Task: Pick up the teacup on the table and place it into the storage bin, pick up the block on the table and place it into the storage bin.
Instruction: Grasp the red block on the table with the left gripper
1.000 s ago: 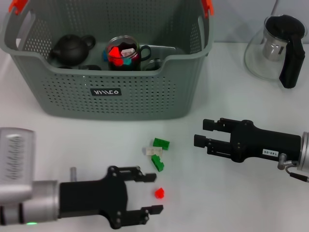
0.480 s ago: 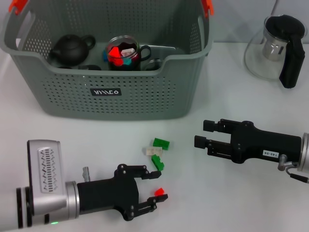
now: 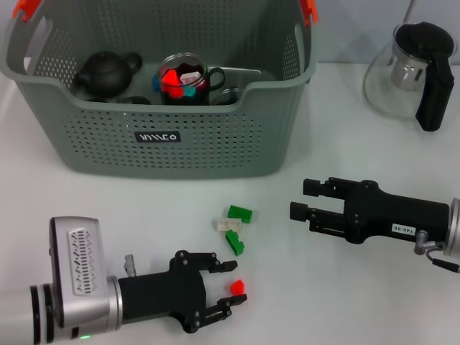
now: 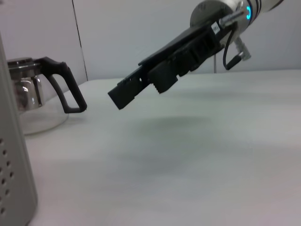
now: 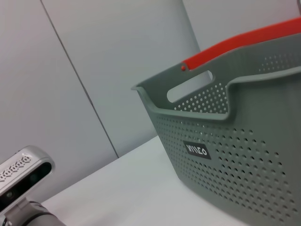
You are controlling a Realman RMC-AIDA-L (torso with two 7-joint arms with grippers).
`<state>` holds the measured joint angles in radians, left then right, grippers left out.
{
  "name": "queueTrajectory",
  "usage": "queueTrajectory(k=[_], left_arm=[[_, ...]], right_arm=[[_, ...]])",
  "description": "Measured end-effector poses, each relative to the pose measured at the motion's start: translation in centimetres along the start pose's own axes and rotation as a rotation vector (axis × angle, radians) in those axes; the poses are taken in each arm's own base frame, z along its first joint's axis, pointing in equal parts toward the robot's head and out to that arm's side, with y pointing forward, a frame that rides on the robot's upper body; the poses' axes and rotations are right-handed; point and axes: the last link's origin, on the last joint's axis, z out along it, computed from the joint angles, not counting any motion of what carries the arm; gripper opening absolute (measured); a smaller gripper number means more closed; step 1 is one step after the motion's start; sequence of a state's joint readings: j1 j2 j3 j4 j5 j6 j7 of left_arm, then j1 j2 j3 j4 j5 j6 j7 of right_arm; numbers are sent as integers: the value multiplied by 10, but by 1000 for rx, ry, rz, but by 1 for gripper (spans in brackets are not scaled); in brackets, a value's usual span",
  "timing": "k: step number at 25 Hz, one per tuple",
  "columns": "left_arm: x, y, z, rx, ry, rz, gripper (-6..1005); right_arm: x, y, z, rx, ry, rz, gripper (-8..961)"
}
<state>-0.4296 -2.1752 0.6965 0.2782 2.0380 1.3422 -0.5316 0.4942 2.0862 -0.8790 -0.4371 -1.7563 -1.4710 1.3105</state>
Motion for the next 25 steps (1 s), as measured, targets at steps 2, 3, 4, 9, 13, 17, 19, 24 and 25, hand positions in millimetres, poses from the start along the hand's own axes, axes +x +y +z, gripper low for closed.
queueTrajectory(k=[2,3,4,9,13,17,19,24,25], left_arm=[[-1,0,1,2,-8,-1,475],[-2,0,2,2,-12,-3,472],[-2,0,3,2,-13,-4,468],[-2,-2,5,10,-22,-3,451],[-1,-4,5,20,-18,-5,438],[-1,-7,4,35,-14,-4,424],[-1,-7,4,35,-14,-3,417],[0,-5,4,22,-10,-2,400],[0,-4,4,19,-11,-1,397]], right_arm=[[0,0,0,1,0,1,673],[0,0,0,1,0,1,673],[1,0,-1,2,0,1,673],[1,0,-1,3,1,0,673],[1,0,-2,4,1,1,673],[1,0,-2,4,1,1,673],[1,0,-2,4,1,1,673],[1,0,-2,3,1,3,674],[1,0,-2,2,1,3,674]])
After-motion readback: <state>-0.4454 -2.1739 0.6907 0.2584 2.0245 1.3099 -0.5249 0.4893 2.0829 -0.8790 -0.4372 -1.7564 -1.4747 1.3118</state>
